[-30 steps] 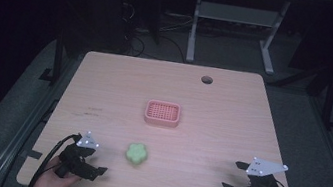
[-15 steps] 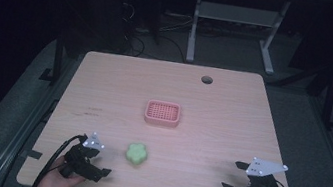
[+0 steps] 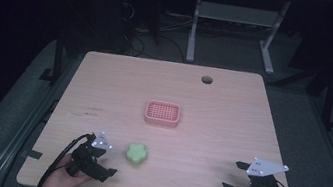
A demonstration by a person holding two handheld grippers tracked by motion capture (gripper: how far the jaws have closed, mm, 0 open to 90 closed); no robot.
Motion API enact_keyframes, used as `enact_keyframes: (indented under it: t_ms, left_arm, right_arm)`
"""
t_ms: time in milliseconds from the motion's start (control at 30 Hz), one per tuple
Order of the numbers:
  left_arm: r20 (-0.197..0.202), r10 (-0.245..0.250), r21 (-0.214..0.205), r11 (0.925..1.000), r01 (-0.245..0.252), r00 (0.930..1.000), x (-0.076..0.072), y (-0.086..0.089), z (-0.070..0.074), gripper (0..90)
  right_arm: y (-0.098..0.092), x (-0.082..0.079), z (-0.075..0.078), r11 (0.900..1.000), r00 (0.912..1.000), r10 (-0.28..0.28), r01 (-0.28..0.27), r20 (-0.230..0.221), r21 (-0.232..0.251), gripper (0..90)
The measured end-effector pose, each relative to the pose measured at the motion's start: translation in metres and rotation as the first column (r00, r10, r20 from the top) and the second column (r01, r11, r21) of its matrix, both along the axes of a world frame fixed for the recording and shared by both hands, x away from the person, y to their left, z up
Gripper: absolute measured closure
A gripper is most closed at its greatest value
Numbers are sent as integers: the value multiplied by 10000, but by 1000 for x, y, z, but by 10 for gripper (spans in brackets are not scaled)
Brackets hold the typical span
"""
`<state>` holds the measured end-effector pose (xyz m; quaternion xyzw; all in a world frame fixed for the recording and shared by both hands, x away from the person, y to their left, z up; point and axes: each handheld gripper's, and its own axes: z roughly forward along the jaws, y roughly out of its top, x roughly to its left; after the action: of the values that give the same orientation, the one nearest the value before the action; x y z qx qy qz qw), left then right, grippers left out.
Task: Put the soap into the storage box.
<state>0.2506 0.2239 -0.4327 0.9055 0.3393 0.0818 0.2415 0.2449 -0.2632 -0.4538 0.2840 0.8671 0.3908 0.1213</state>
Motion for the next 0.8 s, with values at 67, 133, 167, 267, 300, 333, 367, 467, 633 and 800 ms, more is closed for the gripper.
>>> enact_keyframes:
  t_ms: [67,133,167,267,300,333,367,467,633,800]
  left_arm:
    - [2,-16,23,10000,16,10000,1,-2,1,193]
    - [-21,-100,77,9999,100,9999,1,-3,2,193]
    - [-39,-83,82,9999,84,10000,2,-4,2,192]
    - [-9,-189,136,9997,189,9998,3,-7,5,192]
    - [19,-202,137,9997,202,9998,3,-9,5,192]
    - [19,-202,137,9997,202,9998,3,-9,5,192]
    - [26,-281,166,9995,281,9996,4,-10,7,192]
    - [7,-440,256,9987,440,9990,7,-18,9,192]
    - [-34,-603,328,9976,604,9982,10,-25,9,191]
    - [-122,-799,627,9948,805,9967,15,-37,11,189]
  right_arm:
    - [0,0,0,10000,10000,3,-3,19,-2,137]
    - [-1,0,0,10000,10000,-27,27,-17,-4,138]
    - [-1,0,0,10000,10000,-39,39,-35,2,138]
    - [-1,0,-1,10000,10000,-52,52,-53,32,138]
    - [-1,1,-1,10000,10000,-28,28,-20,23,138]
    - [-1,1,-1,10000,10000,-28,28,-20,23,138]
    - [-1,0,-1,10000,10000,-50,50,-42,26,138]
    - [-2,1,-1,10000,10000,8,-8,28,23,138]
    - [-2,0,-1,10000,10000,-40,40,-1,42,138]
    - [-2,0,0,10000,10000,-9,8,49,58,138]
